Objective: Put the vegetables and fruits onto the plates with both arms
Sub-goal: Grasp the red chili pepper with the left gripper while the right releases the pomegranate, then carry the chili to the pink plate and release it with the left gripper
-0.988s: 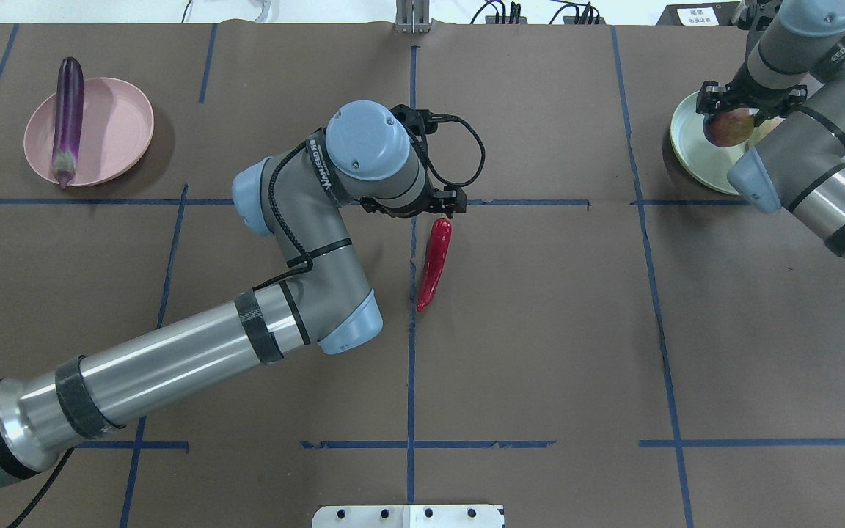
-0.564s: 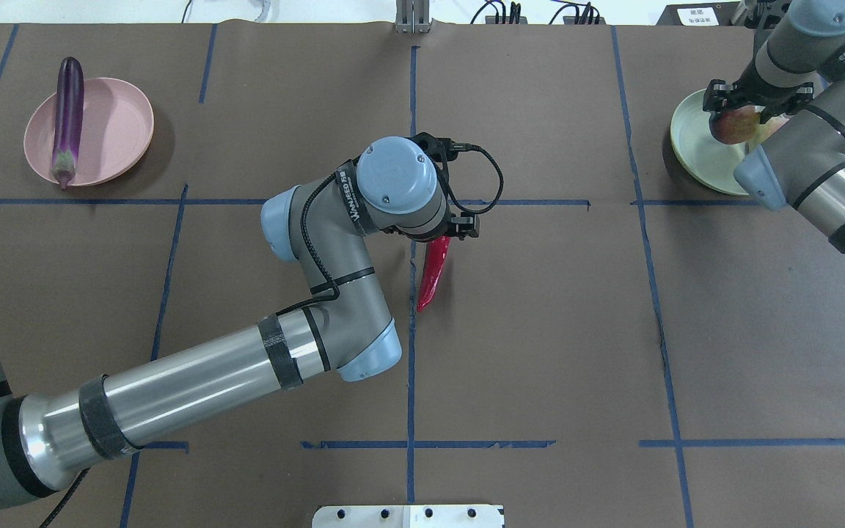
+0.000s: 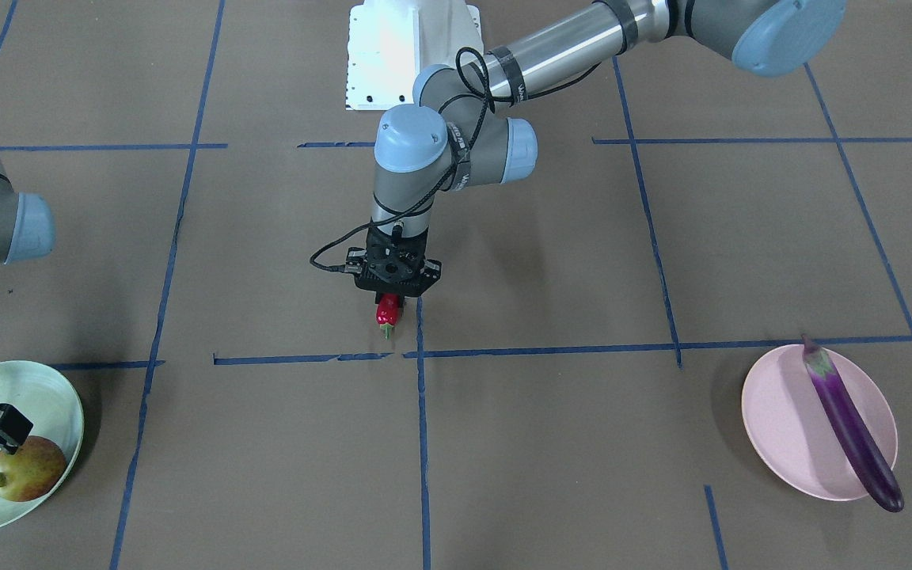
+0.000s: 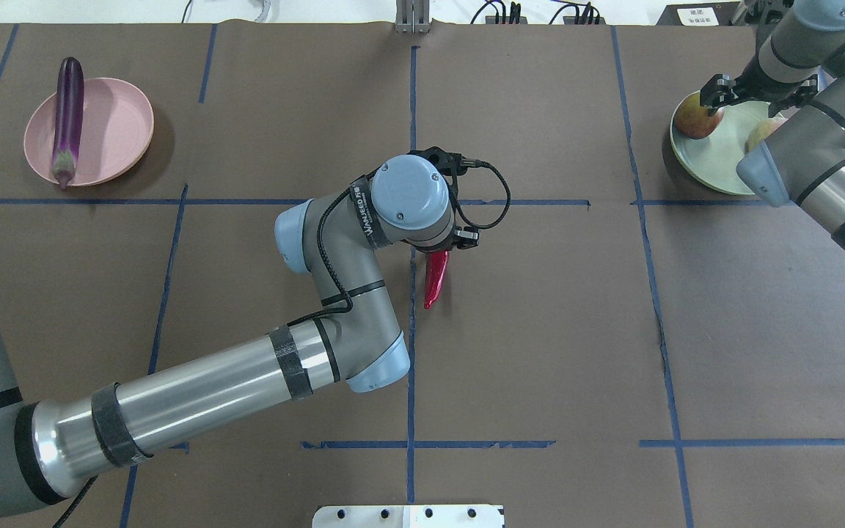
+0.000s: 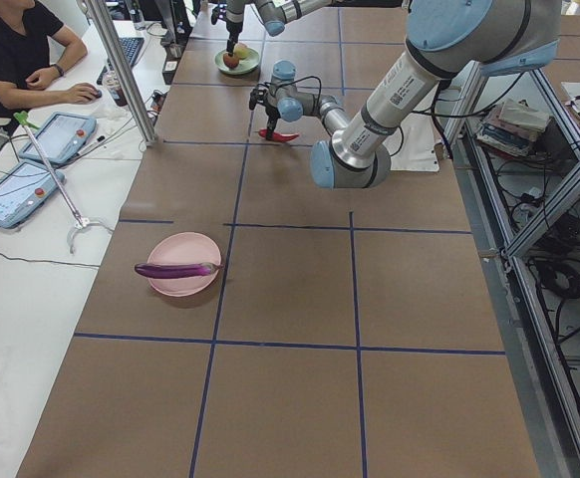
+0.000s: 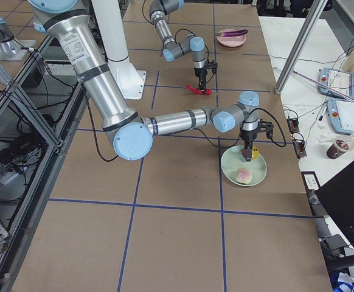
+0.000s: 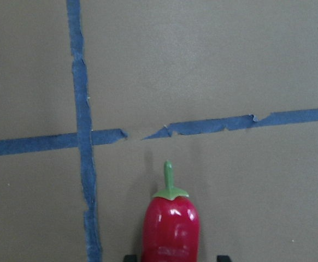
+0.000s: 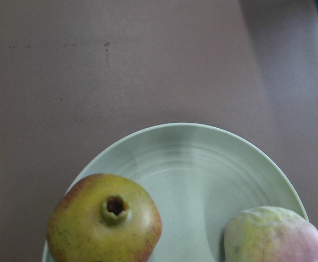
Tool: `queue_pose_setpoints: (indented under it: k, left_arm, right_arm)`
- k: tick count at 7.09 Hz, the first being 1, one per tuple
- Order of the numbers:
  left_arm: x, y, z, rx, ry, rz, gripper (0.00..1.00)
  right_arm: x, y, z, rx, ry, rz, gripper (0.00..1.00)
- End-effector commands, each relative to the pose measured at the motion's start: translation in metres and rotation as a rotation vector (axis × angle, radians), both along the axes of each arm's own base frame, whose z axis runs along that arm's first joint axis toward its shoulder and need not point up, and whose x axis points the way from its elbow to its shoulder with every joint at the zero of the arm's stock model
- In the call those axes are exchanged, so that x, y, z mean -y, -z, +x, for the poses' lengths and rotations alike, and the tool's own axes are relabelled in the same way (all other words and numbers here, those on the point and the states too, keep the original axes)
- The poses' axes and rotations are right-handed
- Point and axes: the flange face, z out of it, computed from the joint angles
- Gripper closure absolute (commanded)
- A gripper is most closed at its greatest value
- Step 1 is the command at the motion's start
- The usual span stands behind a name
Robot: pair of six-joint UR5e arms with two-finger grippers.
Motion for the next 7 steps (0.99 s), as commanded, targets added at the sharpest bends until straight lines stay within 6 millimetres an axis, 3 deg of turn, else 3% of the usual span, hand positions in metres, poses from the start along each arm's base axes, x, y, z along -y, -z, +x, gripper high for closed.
queue_pose_setpoints:
  k: [1, 2, 3, 5, 7]
  left_arm:
    - [0.04, 0.008, -0.042, -0.017, 0.07, 0.011, 1.0]
    - [0.066, -0.022, -0.091, -0.012, 0.128, 0.007, 1.0]
    - [0.083, -0.076, -0.14, 0.024, 0.177, -0.012, 1.0]
    - [0.126, -0.141, -0.211, 0.094, 0.268, -0.056, 1.0]
    - [0.173, -0.195, -0.305, 0.212, 0.252, -0.024, 1.0]
  right_arm:
    - [0.0, 0.018, 0.023, 0.053, -0.01, 0.015, 0.0]
    - [0.0, 0.026, 0.043, 0.123, 0.019, 0.01, 0.0]
    - [-0.018, 0.023, 0.059, 0.16, 0.033, 0.009, 0.0]
    - [-0.069, 0.025, 0.074, 0.219, 0.062, 0.018, 0.0]
    - [-0.103, 0.023, 0.087, 0.236, 0.07, 0.021, 0.0]
